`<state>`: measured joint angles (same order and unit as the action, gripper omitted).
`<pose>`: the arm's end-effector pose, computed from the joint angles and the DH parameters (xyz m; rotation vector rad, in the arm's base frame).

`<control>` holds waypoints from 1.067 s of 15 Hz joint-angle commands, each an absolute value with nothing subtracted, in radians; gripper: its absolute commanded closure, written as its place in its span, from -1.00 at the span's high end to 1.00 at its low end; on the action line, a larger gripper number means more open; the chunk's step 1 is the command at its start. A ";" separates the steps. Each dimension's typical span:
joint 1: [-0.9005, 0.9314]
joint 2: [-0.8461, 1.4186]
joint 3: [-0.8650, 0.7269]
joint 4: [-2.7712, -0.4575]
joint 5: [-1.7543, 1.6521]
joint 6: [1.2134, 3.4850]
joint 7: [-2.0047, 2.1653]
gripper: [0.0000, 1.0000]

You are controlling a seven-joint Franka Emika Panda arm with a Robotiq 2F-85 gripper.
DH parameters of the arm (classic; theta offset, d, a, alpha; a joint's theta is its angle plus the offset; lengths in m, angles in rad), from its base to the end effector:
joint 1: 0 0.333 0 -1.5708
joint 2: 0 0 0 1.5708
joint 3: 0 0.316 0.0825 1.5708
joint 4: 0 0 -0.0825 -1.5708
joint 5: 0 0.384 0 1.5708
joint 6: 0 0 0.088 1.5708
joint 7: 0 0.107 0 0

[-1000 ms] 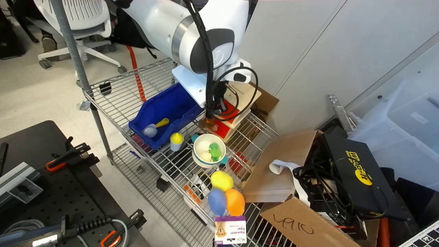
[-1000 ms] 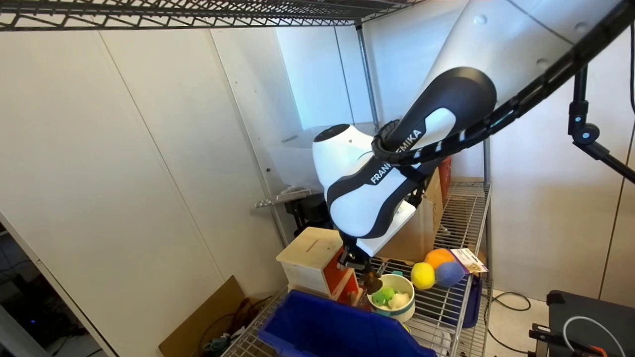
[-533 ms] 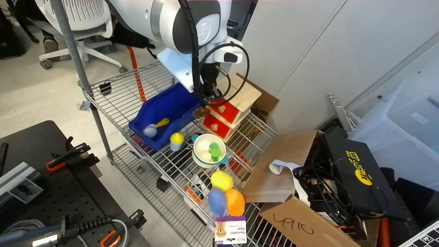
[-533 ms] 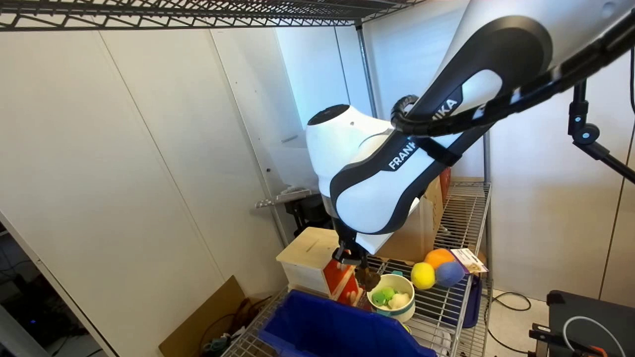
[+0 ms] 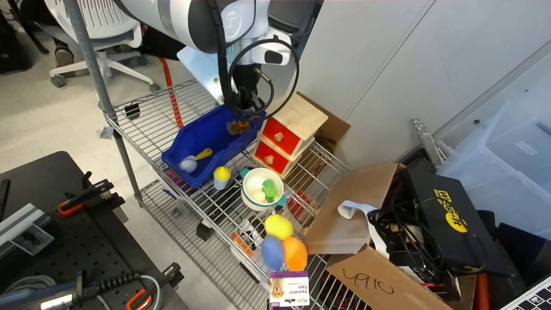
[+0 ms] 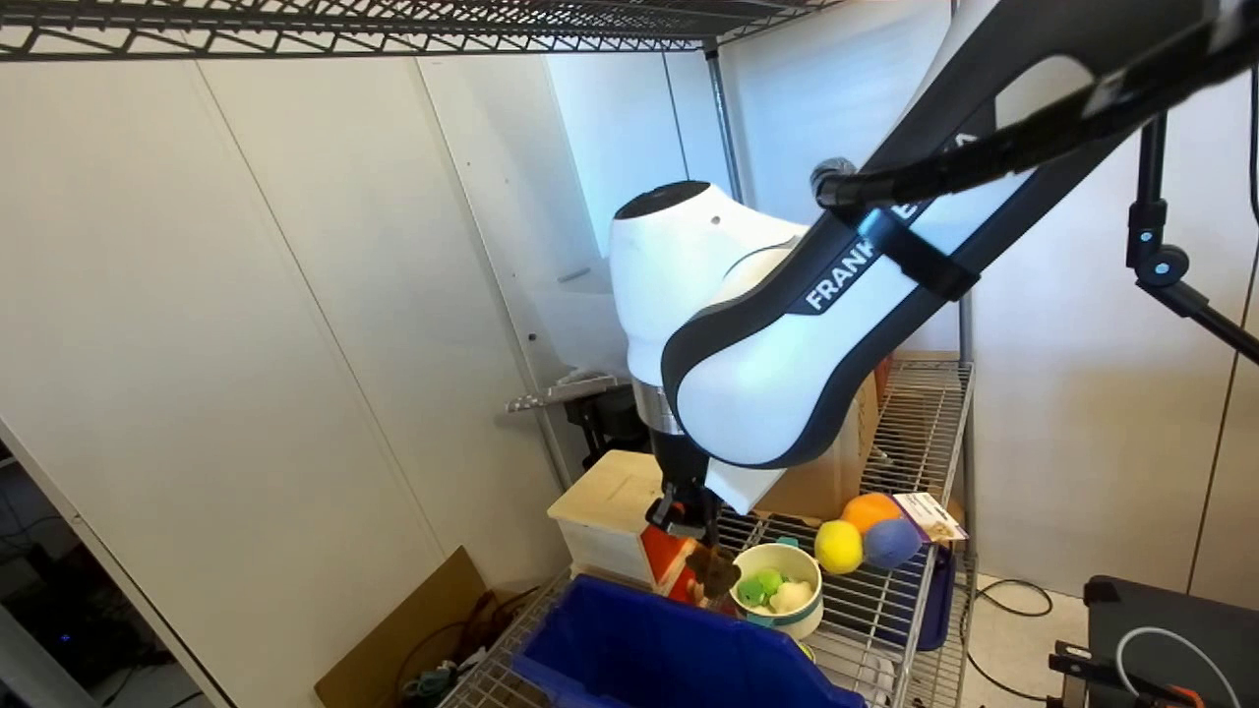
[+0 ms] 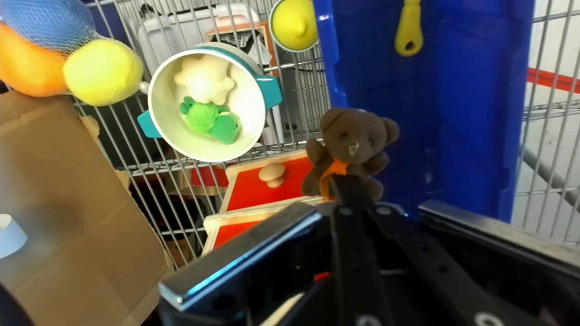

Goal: Move the brown toy from the bowl to the blue trailer

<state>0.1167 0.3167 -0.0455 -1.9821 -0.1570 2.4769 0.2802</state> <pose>0.6222 0.0462 0.3241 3.0354 -0.1373 0.2986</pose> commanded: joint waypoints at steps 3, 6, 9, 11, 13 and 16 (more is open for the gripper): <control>0.096 0.277 0.015 -2.040 -0.041 2.516 0.193 -1.00; 0.099 0.277 0.033 -2.048 -0.010 2.513 0.160 -1.00; 0.100 0.281 0.045 -2.049 0.004 2.504 0.143 -0.46; 0.099 0.281 0.050 -2.050 0.007 2.500 0.135 -0.19; 0.097 0.280 0.053 -2.051 0.012 2.500 0.123 0.06; 0.097 0.278 0.054 -2.055 0.017 2.502 0.108 0.53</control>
